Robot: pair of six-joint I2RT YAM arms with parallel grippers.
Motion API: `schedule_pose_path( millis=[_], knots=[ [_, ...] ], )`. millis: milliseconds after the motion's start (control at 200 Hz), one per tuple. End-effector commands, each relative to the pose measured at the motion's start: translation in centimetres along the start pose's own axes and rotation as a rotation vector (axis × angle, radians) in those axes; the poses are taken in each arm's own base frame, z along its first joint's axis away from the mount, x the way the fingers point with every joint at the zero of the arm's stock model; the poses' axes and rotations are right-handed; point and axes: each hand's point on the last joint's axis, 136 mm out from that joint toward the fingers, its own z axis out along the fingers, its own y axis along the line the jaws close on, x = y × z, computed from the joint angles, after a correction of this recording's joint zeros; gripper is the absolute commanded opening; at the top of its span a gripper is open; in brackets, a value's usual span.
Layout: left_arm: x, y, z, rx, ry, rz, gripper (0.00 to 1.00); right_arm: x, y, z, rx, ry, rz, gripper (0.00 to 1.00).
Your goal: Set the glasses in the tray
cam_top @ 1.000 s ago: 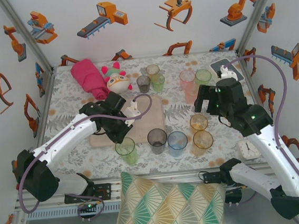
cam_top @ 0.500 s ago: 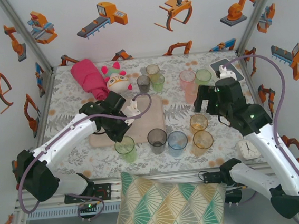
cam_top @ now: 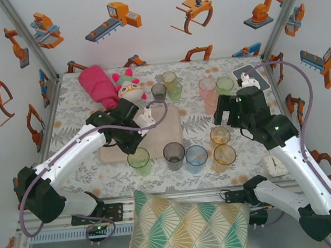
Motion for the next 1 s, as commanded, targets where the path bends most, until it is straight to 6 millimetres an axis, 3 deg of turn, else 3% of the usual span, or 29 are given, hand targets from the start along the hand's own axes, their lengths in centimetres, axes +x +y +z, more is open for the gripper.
schedule_pose_path(
  millis=[0,566,991],
  knots=[
    [-0.2,-0.3,-1.3,0.004,-0.008,0.019,0.0,-0.1,0.1,0.1,-0.003,-0.009,-0.002,0.94],
    [0.7,0.0,-4.0,-0.027,-0.023,0.079,0.0,0.2,-0.1,0.3,0.007,-0.006,-0.008,0.94],
    [0.2,3.8,-7.9,-0.139,-0.107,0.006,0.0,0.7,-0.1,0.7,0.007,0.007,-0.008,0.94]
  ],
)
